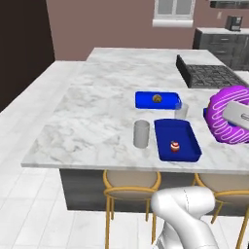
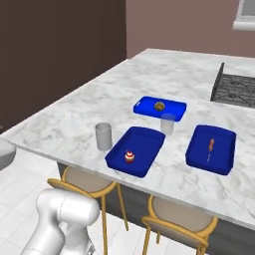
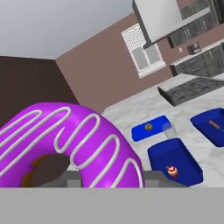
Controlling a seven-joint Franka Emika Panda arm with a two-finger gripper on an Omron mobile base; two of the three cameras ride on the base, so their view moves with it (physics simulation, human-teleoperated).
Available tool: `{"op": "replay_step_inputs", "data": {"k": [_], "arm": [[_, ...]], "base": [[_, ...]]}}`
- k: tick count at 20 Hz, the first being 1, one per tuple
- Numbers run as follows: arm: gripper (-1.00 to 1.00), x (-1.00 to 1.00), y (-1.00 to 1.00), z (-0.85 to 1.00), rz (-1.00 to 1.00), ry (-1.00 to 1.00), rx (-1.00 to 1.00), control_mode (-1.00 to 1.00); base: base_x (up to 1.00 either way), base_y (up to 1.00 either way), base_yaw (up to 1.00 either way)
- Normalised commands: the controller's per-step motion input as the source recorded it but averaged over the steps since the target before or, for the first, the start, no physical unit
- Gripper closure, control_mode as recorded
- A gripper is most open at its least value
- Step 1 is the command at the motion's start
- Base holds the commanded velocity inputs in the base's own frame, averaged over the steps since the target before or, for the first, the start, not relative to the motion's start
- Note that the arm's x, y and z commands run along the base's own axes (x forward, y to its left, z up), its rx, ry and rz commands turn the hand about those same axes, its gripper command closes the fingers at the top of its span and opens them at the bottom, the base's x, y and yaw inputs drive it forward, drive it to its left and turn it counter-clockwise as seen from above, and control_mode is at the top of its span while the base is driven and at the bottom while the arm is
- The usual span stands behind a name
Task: Take the cupcake and donut from the fridge and place them on the empty tray on the dining counter.
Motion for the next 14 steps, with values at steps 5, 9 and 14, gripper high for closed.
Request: {"op": "replay_step_inputs", "data": {"k": [5, 9, 14], "arm": [[1.0, 0.0, 0.0, 0.0, 0.0, 0.0, 0.0, 1.0], [1.0, 0.0, 0.0, 0.0, 0.0, 0.0, 0.0, 1.0], [1.0, 0.0, 0.0, 0.0, 0.0, 0.0, 0.0, 1.0]], "base": [[0.49, -1.0, 0.12], [0.84, -1.0, 0.01], [0.73, -1.0, 0.13]]}}
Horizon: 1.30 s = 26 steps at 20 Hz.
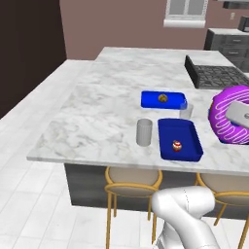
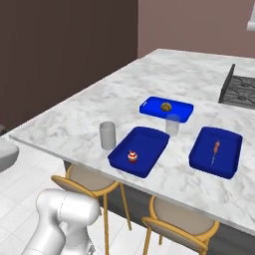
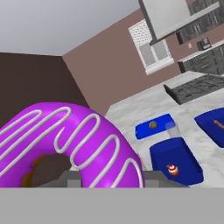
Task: Take the cupcake and donut from the fridge and place them on the empty tray on the dining counter.
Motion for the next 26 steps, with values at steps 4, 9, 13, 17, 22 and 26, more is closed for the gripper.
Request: {"op": "replay_step_inputs", "data": {"k": [4, 9, 13, 17, 22, 26], "arm": [[1.0, 0.74, -0.75, -0.15, 0.08, 0.19, 0.24, -1.0], [1.0, 0.98, -1.0, -0.18, 0.05, 0.32, 0.29, -1.0], [1.0, 0.67, -0.75, -0.23, 0.01, 0.29, 0.17, -1.0], [1.0, 0.73, -0.34, -0.56, 0.0, 0.14, 0.02, -1.0], [1.0, 0.74, -0.07, -0.67, 0.0, 0.09, 0.0, -1.0], [1.0, 0.7, 0.0, -0.38, 0.0, 0.09, 0.0, -1.0]], "base": [[0.22, -0.25, 0.04], [0.0, 0.0, 0.0], [0.0, 0.0, 0.0], [0.0, 0.0, 0.0], [0.0, 0.0, 0.0], [0.0, 0.0, 0.0]]}}
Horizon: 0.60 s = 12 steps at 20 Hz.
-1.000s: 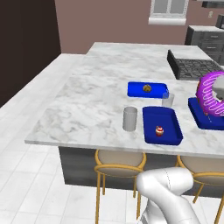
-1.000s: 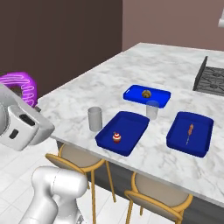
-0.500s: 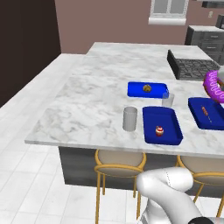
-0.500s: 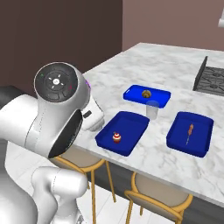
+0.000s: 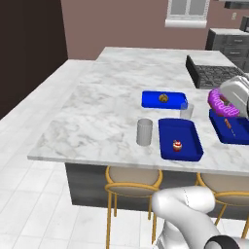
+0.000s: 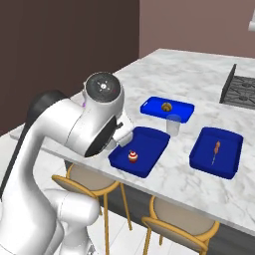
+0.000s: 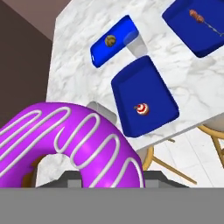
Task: Take the cupcake and donut from the fridge and place them on the empty tray on the dining counter.
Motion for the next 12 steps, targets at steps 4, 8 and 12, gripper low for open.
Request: {"op": "replay_step_inputs", "data": {"k": [4, 8, 12], "arm": [[1.0, 0.63, 0.0, -0.42, 0.0, 0.12, 0.01, -1.0], [1.0, 0.5, -0.01, -0.35, 0.0, 0.07, 0.0, -1.0], [1.0, 0.46, -0.14, -0.47, 0.0, 0.1, 0.0, -1.0]], "base": [[0.0, 0.0, 0.0], [0.0, 0.0, 0.0], [0.0, 0.0, 0.0]]}}
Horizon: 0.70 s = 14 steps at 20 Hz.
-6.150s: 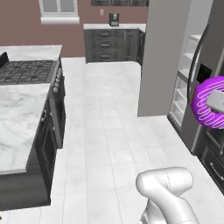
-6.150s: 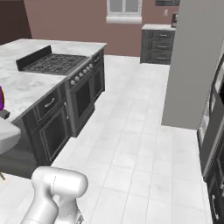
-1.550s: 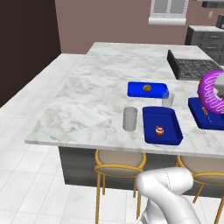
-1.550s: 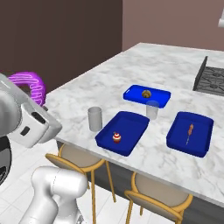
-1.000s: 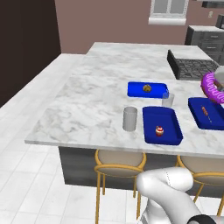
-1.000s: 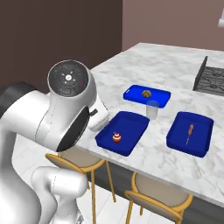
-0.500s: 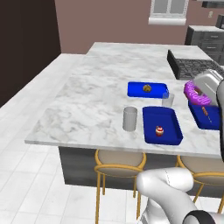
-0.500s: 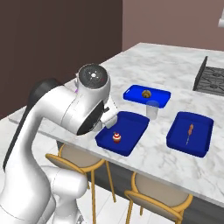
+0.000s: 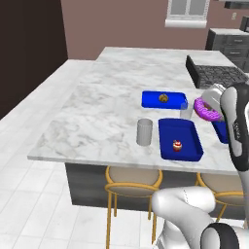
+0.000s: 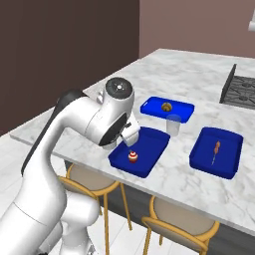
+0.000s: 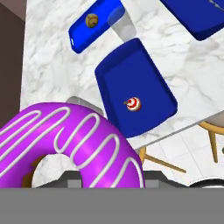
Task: Take the cupcake and donut from the fridge and place them on the empty tray on the dining counter.
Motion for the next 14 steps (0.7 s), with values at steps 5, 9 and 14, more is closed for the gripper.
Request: {"op": "replay_step_inputs", "data": {"k": [5, 9, 14], "arm": [[1.0, 0.36, -0.29, -0.38, 0.0, 0.12, 0.0, -1.0], [1.0, 0.39, -0.28, -0.39, 0.0, 0.22, 0.0, -1.0], [1.0, 0.47, -0.16, -0.41, 0.0, 0.19, 0.0, -1.0]], "base": [[0.0, 0.0, 0.0], [0.0, 0.0, 0.0], [0.0, 0.0, 0.0]]}}
